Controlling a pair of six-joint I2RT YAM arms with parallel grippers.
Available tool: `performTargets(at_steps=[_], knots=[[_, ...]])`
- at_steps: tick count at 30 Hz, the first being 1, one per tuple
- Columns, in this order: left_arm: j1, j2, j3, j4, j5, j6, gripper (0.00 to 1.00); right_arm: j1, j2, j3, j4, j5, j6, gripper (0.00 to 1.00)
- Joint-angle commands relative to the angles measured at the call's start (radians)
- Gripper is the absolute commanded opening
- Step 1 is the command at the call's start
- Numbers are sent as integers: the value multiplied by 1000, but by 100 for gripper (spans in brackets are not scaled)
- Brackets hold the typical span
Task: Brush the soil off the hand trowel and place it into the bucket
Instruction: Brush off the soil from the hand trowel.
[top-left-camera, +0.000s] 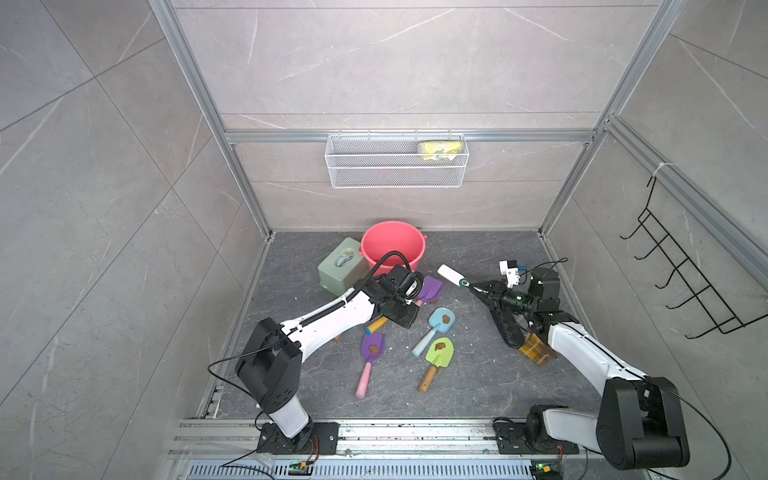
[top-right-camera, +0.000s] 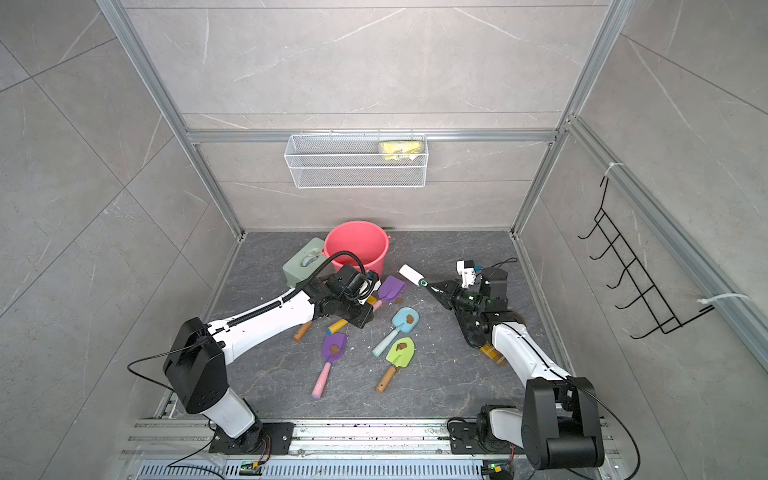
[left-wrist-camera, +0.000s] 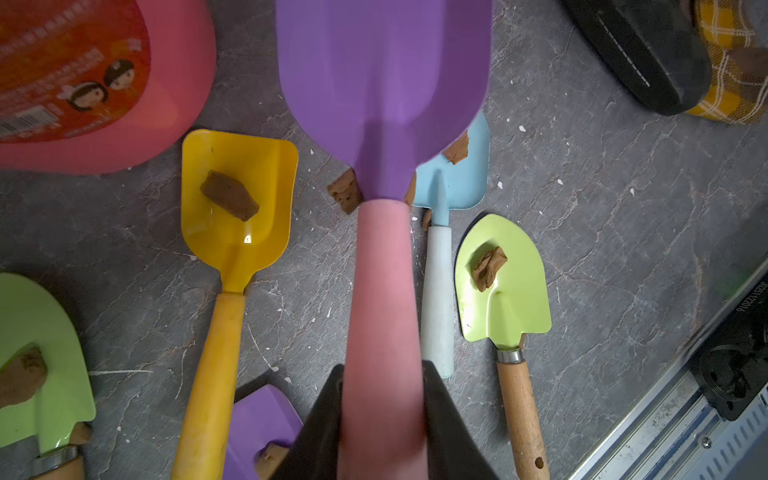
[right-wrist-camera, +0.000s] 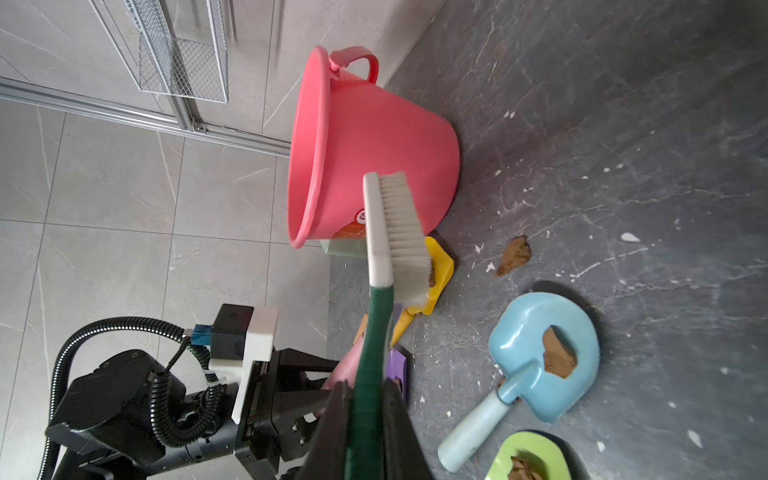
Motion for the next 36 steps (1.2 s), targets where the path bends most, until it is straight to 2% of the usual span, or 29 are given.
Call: performTargets(at_steps=[1,5,10,18,24,28,32,36], knots=[[4,-44,9,39,9,-16,0,65,-23,-11,57,-11,35,0],[4,-41,10,49,22,-16,0,156,-14,-54,99,30,58,0],[4,-46,10,45,28,-15,0,157,34,-68,129,31,50,0],[6,-73,-16,47,8,-23,0,5,23,34,17,-2,-23,0],[30,-79,-16,37,33,-32,0,6,-53,56,-3,-4,-45,0],[73,-99,-9,-7,85,-35,0,47,-155,81,-193,82,-241,0],[151,-134,17,-140,193,-60,0,180,-250,145,-457,291,-539,0],[225,-171,41,-294,340,-78,0,305,-306,160,-554,496,-683,0]])
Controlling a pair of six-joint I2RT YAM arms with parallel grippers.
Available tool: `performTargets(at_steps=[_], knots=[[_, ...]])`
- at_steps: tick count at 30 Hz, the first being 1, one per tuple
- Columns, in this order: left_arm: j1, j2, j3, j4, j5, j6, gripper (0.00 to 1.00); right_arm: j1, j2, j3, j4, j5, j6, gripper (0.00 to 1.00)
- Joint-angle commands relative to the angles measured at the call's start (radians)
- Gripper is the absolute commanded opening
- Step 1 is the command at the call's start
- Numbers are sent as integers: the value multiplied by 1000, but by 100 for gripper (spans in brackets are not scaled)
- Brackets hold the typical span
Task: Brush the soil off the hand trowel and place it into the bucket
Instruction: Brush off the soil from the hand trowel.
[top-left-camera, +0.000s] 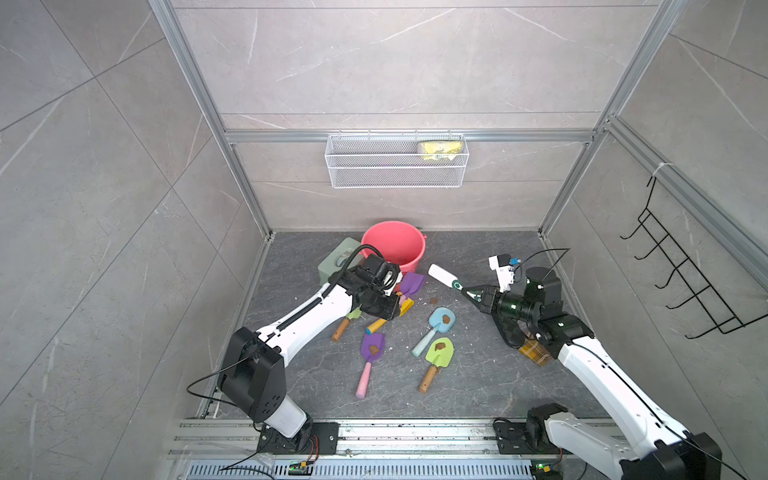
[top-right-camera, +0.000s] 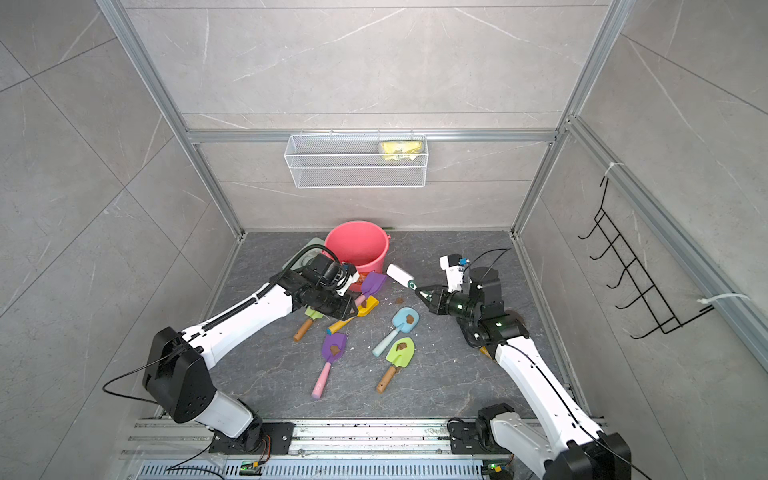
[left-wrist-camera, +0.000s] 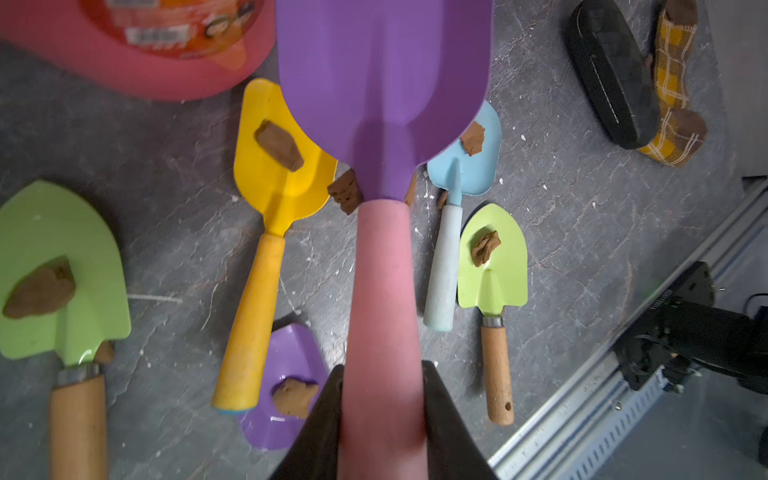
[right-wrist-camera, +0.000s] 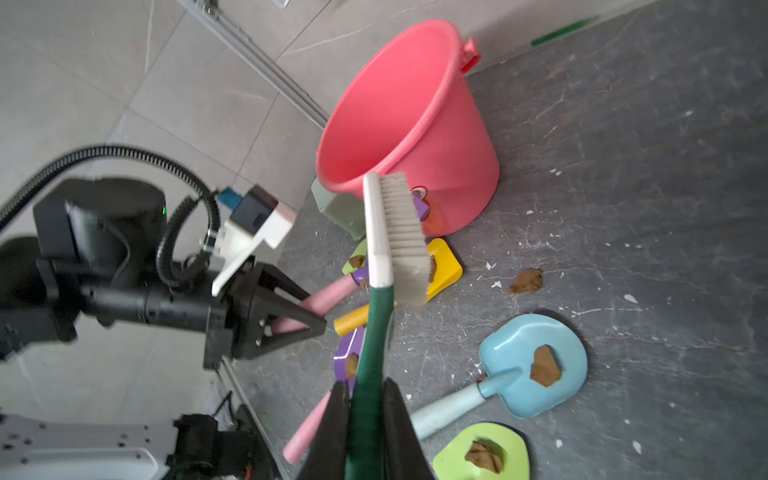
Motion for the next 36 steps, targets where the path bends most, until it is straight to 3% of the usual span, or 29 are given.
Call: performTargets(at_steps=[1,5,9,16,24,36], knots=[[46,-75,65,-180,168,-27,0,79,-41,23,-156,230,-218,0],[66,-95,129,-339,161,-8,0,206,-51,5,-171,370,-284,0],[76,-99,184,-427,184,-4,0,420,-54,-50,-111,529,-409,0],[73,-55,258,-550,229,-18,0,736,20,-104,0,636,-692,0],[41,-14,265,-574,223,-34,0,790,41,-112,102,612,-791,0],[38,30,301,-621,255,26,0,790,142,-35,-8,938,-851,0]])
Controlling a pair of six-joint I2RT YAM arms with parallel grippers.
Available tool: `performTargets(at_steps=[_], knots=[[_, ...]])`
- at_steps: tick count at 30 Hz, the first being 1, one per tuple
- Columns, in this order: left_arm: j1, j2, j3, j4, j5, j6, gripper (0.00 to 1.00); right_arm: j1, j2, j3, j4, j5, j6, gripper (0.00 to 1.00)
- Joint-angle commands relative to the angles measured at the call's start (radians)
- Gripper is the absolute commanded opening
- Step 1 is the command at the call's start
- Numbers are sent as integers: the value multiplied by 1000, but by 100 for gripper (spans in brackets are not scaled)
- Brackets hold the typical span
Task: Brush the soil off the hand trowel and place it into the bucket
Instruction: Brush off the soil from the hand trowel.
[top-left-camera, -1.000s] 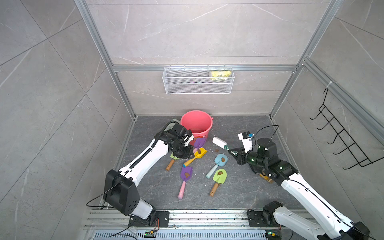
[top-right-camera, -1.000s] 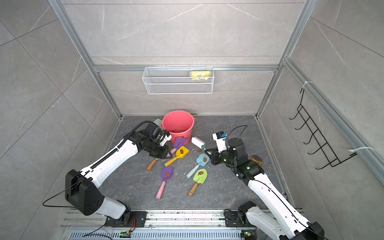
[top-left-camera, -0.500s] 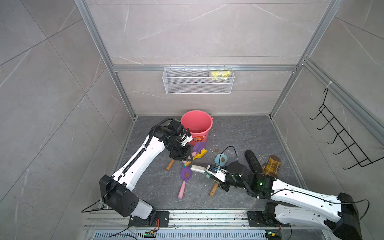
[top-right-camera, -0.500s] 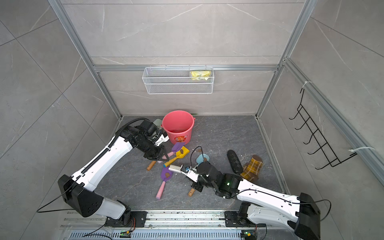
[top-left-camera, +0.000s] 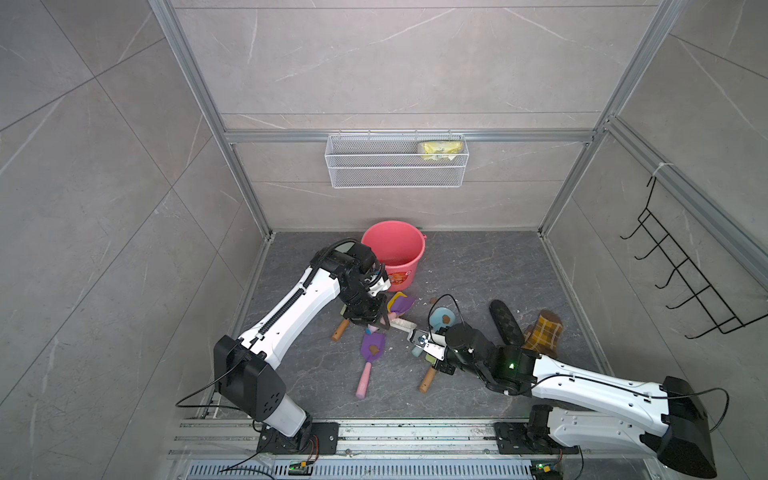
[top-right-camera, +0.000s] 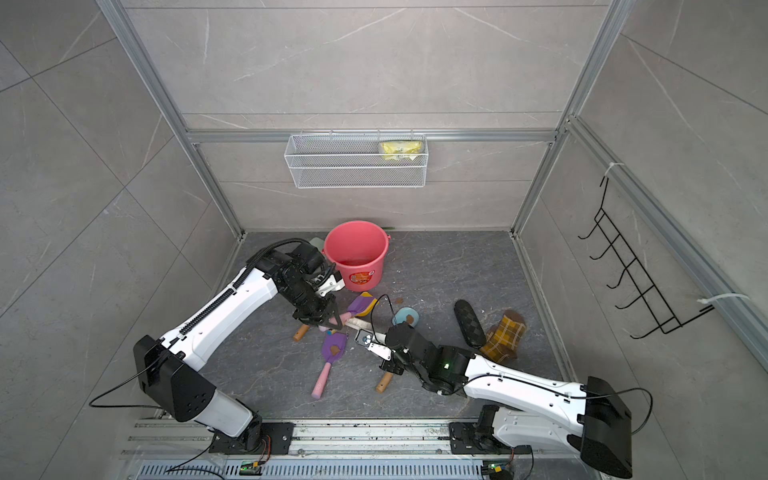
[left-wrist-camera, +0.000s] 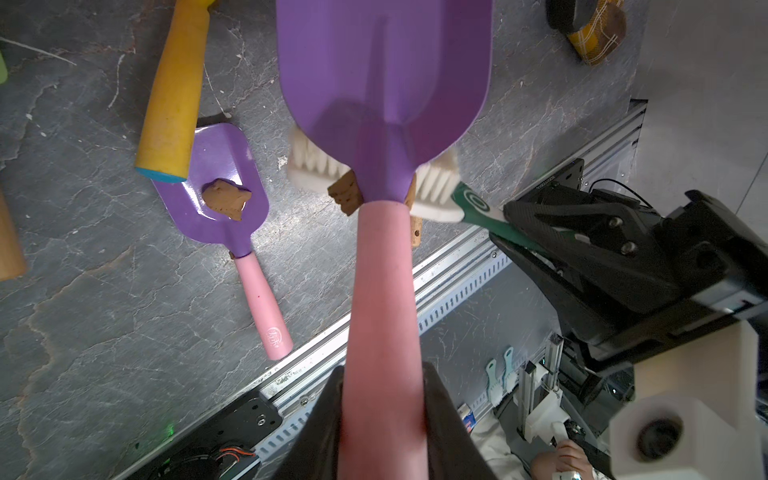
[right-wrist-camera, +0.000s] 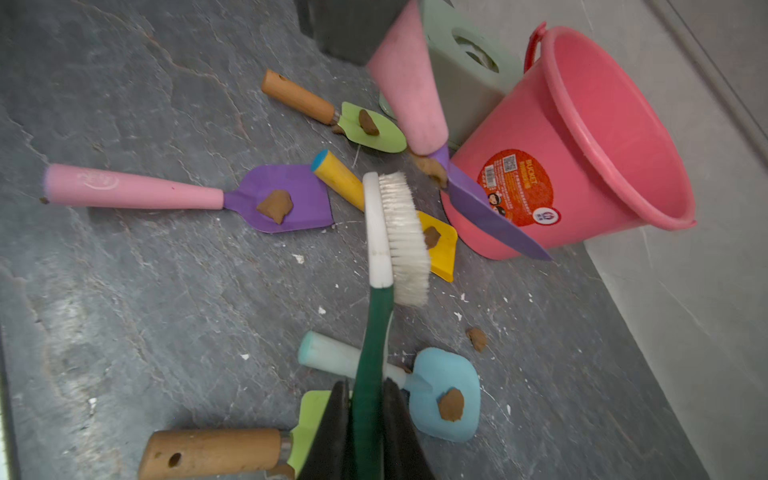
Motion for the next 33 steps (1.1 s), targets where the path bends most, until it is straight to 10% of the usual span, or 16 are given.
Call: performTargets(at_steps=[1,17,27,33], knots=[[-1,13,45,-70,42,31,0,4,22,43,0,125,-35,0],[-2,49,114,-132,-1,63,0,-27,66,63,-34,305,-9,0],[-15,78,109,-121,-3,54,0,24,-14,27,21,37,-43,0],[-33,92,97,-121,5,55,0,21,13,28,56,179,-55,0]])
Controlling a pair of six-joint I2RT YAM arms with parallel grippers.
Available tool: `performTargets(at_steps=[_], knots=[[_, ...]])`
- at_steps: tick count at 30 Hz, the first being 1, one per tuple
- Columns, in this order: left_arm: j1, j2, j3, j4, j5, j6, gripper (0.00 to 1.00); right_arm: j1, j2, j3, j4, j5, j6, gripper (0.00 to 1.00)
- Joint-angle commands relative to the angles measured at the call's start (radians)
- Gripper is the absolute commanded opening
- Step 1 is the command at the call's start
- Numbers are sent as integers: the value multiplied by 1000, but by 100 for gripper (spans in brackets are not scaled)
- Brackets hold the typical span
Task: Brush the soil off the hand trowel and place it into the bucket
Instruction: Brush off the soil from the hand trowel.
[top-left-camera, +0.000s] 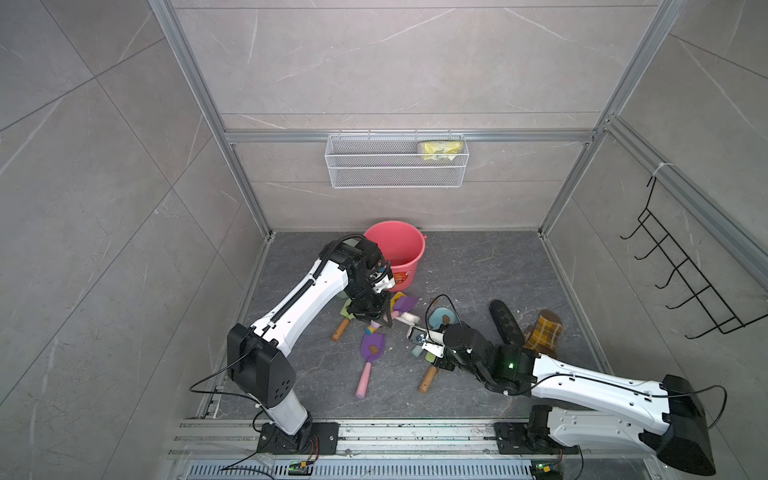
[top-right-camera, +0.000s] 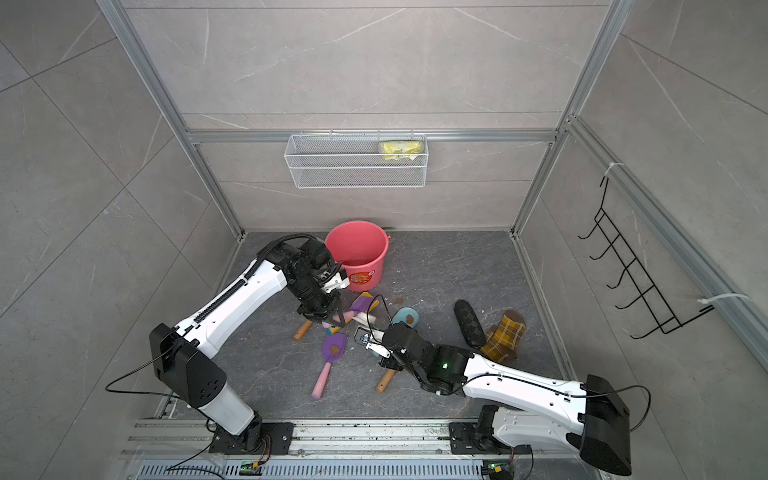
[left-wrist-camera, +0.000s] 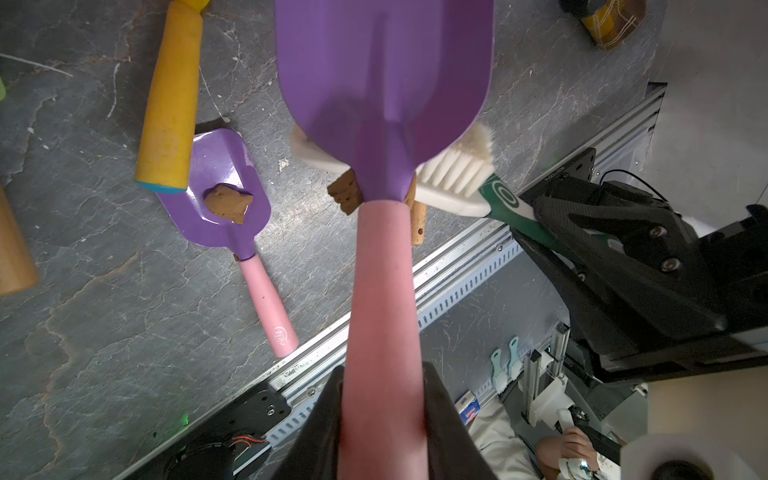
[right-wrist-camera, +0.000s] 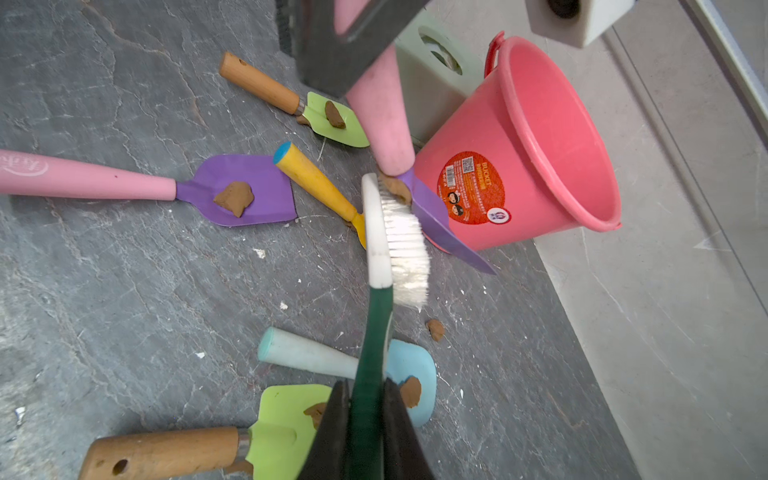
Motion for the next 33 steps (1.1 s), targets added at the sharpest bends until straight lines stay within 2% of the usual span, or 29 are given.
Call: performTargets(at_steps=[1,4,12,18,21,26,29,33], knots=[[-14,4,7,-56,18,16,0,-4,21,-1,74,118,-14,0],[-14,4,11,-59,16,15,0,-27,43,7,70,183,-7,0],[-15,-1,28,-77,12,18,0,-89,32,-4,86,259,31,0],[-13,5,70,-78,60,9,0,-64,26,-42,49,124,18,0],[-15,11,87,-78,93,6,0,-28,34,-51,56,95,5,0],[-14,19,64,-76,121,2,0,-3,-19,-84,171,46,-17,0],[-14,18,53,-73,125,0,0,-3,-54,-110,232,59,-24,0],[-14,17,51,-71,130,-3,0,-4,-58,-128,274,151,-37,0]])
